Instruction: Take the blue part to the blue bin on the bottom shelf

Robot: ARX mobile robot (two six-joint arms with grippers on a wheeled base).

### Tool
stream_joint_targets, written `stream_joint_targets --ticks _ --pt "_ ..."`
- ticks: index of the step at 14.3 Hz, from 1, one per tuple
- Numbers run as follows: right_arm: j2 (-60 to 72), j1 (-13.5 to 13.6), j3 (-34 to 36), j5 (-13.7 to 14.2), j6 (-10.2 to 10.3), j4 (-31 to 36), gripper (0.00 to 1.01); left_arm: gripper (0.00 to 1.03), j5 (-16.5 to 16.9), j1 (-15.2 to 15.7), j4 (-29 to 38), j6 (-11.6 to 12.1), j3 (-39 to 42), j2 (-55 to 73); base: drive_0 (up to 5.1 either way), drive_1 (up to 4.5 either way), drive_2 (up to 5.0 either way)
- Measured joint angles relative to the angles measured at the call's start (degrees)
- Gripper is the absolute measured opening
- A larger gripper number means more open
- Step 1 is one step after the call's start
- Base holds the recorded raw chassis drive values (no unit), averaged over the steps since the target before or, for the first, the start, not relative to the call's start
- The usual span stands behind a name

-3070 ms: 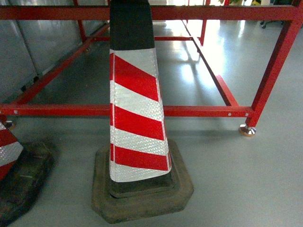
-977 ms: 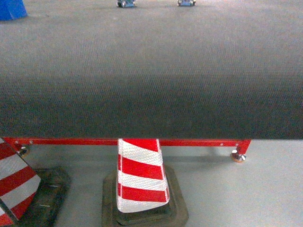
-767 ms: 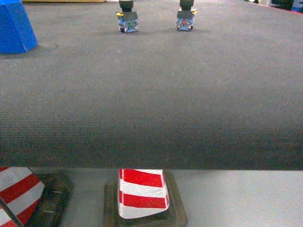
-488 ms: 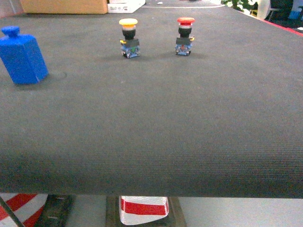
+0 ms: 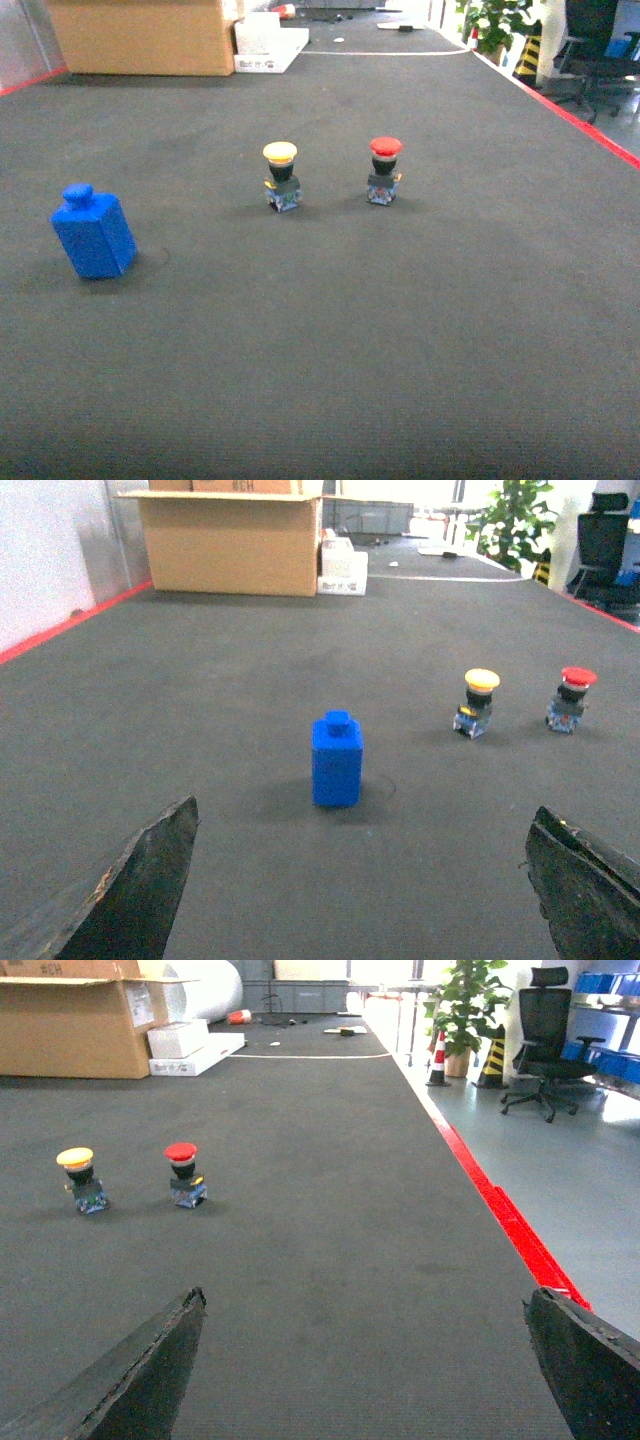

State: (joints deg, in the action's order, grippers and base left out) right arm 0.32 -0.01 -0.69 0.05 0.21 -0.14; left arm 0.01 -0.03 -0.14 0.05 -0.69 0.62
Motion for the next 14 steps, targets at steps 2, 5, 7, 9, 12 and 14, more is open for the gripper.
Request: stream_joint_targets --ticks 2,5,7,9,12,14 --pt "0.0 0.0 0.0 0.0 0.0 0.2 0.98 0.98 0.0 0.0 0.1 0.0 0.0 0.0 0.0 0.00 0.0" --pt "0.0 0.0 0.0 0.0 0.0 -0.2 0.98 0.98 0.0 0.0 -0.2 0.0 0.0 0.0 0.0 0.00 0.0" --pt "0.0 0.0 0.0 0.0 0.0 -0.1 0.98 0.98 0.0 0.0 -0.1 0.0 0.0 0.0 0.0 0.00 0.0" --pt "0.0 0.0 0.0 0.0 0.0 -0.1 0.98 0.98 0.0 0.0 -0.1 0.0 0.0 0.0 0.0 0.00 0.0" --pt "0.0 0.0 0.0 0.0 -0.1 -0.1 0.98 0.98 0.0 0.0 -0.1 0.0 0.0 0.0 0.0 0.00 0.0" --pt "0.0 0.0 0.0 0.0 0.0 -0.1 0.98 0.98 0.0 0.0 -0.1 0.0 0.0 0.0 0.0 0.00 0.0"
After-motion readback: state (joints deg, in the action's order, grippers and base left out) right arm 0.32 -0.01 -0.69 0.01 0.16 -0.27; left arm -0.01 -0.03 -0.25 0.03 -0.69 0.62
